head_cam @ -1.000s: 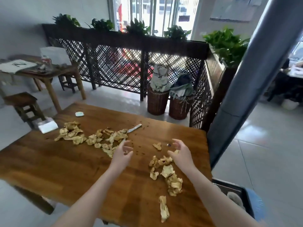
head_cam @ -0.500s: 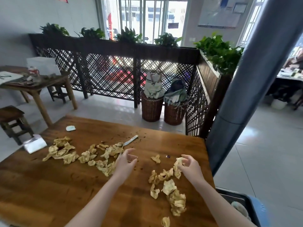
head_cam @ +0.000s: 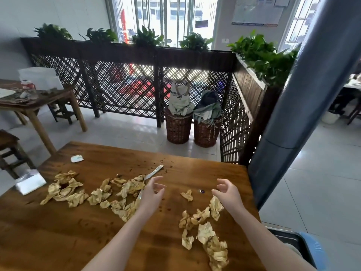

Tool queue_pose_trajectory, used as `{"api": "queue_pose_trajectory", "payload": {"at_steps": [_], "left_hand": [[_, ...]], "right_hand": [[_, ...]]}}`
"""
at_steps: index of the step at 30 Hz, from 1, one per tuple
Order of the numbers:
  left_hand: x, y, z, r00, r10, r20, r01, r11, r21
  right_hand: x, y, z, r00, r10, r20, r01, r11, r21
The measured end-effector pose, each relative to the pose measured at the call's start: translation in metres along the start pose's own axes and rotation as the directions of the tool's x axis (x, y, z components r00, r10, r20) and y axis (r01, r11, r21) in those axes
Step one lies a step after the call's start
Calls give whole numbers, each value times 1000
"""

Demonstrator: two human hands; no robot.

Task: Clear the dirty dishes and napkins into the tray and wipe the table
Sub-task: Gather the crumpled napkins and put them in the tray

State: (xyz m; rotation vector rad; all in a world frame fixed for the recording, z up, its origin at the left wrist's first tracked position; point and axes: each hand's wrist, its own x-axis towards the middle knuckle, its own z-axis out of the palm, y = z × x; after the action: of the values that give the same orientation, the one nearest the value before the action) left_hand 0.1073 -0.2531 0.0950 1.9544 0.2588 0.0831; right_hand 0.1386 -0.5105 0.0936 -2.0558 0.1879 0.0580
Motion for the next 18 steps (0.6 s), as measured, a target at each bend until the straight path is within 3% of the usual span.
{"api": "queue_pose_trajectory", "payload": {"at_steps": [13, 18], "left_hand": [[70, -46, -96, 989, 14, 146, -6, 999, -53], [80, -67, -105, 981, 12, 194, -9, 1000, -16]], "right_hand": [[0, -59, 119, 998, 20, -60, -24, 998, -60], [-13, -54, 142, 993, 90, -77, -93, 995, -27]]}}
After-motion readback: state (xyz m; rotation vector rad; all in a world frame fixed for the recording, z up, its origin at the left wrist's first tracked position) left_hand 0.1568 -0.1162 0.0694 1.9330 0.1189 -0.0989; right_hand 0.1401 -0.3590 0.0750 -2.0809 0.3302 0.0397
